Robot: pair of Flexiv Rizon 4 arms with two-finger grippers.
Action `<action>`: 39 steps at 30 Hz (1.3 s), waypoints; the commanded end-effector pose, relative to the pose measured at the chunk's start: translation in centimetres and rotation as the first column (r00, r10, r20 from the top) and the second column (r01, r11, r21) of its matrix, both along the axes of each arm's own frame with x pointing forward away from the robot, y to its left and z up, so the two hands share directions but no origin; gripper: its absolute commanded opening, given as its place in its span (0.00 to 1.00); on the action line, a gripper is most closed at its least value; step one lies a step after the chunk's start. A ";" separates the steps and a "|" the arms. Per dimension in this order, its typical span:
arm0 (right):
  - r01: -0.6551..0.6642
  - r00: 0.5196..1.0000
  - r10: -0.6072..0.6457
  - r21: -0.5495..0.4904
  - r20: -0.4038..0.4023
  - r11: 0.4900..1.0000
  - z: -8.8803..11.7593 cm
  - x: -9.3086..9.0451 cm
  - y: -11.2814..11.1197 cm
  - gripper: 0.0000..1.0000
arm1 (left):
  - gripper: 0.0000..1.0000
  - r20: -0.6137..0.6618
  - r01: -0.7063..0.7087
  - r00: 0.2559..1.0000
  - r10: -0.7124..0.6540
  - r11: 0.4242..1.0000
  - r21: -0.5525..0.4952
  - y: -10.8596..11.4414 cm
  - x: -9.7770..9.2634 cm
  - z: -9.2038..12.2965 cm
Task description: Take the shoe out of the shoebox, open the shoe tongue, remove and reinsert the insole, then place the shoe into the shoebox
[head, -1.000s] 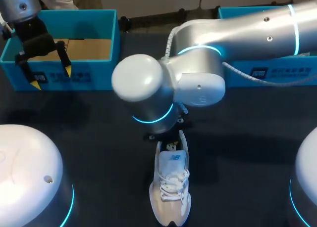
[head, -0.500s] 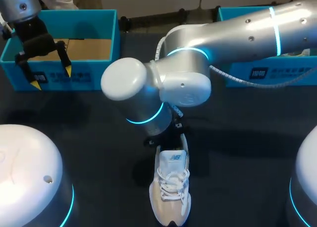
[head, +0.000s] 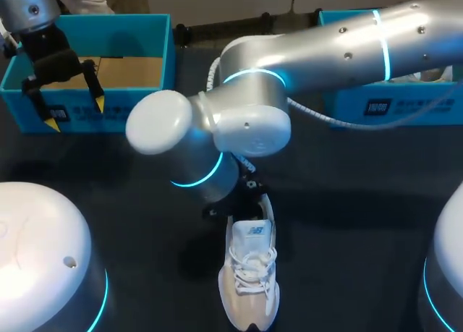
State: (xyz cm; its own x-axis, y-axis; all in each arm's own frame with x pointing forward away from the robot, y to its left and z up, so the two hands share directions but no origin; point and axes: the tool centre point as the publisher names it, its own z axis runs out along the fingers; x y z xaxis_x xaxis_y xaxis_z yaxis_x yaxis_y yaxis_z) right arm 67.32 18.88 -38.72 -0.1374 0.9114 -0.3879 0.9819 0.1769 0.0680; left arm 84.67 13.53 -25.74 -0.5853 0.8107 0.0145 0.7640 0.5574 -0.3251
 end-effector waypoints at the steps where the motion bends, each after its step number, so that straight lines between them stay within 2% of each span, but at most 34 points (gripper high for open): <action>1: 0.475 0.856 -0.487 0.110 0.171 0.873 0.0 -0.5 0.7 0.00 | 1.00 -0.001 0.002 1.000 -0.002 1.000 0.003 0.1 0.1 0.1; 5: 0.484 0.855 -0.505 0.171 0.119 0.858 -0.1 -0.4 0.8 0.00 | 1.00 -0.001 0.002 1.000 -0.002 1.000 0.003 0.1 0.1 0.1; 11: 0.514 0.847 -0.530 0.204 0.033 0.833 -2.6 0.0 0.5 0.00 | 1.00 -0.001 0.002 1.000 -0.002 1.000 0.003 0.1 0.1 0.1; 16: 0.533 0.839 -0.545 0.220 -0.008 0.817 -3.5 -0.1 -0.1 0.00 | 1.00 -0.001 0.002 1.000 -0.002 1.000 0.003 0.1 0.1 0.1; 18: 0.531 0.839 -0.545 0.227 -0.002 0.816 -3.2 -0.3 -0.1 0.00 | 1.00 -0.001 0.002 1.000 -0.002 1.000 0.003 0.1 0.1 0.1; 28: 0.533 0.834 -0.551 0.241 0.011 0.811 1.6 -1.0 -0.8 0.00 | 1.00 -0.001 0.002 1.000 -0.002 1.000 0.003 0.1 0.1 0.1; 30: 0.536 0.832 -0.555 0.243 0.010 0.808 2.0 -1.0 -1.0 0.00 | 1.00 -0.001 0.002 1.000 -0.002 1.000 0.003 0.1 0.1 0.1; 39: 0.533 0.843 -0.530 0.271 -0.089 0.802 2.7 -1.1 -1.2 0.00 | 1.00 -0.001 0.002 1.000 -0.002 1.000 0.003 0.1 0.1 0.1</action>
State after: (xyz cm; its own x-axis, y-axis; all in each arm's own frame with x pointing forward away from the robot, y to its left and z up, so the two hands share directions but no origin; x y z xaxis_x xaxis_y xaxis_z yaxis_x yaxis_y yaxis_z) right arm 66.59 18.30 -35.94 0.0680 0.9882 -0.1373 0.9971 -0.0721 -0.0247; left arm 84.67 13.54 -25.73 -0.5852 0.8107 0.0146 0.7640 0.5573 -0.3251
